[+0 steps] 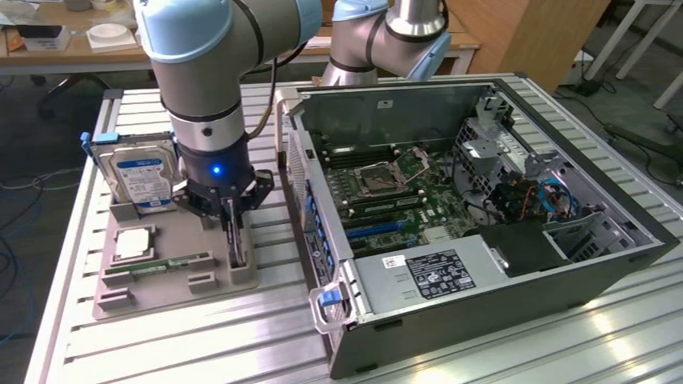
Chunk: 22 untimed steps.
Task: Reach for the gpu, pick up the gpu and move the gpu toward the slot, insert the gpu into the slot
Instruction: 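Pick up the gpu and move the gpu toward the slot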
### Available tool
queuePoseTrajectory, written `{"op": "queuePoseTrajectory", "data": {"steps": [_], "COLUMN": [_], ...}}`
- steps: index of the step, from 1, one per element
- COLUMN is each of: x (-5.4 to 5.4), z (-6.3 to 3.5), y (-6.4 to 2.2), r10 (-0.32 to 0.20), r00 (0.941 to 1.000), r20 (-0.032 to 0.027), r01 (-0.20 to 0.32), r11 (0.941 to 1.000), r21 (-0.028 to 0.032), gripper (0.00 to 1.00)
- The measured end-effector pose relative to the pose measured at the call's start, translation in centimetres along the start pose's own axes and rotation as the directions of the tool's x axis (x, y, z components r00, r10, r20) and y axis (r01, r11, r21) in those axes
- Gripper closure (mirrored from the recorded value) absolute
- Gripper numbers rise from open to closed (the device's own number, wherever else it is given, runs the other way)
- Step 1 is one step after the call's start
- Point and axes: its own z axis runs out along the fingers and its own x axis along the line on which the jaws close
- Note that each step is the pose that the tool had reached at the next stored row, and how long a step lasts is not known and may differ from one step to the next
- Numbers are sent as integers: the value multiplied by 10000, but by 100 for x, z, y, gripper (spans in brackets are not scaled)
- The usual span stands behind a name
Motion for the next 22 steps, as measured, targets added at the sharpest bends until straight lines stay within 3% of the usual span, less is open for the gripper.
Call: {"op": "queuePoseTrajectory", "data": {"steps": [22], "x": [-2], "z": [-80], "y": [3], "r10": [0], "r00": [10000], "r20": [-34], "r01": [0], "r11": [10000], "r21": [21], "gripper": [73]}}
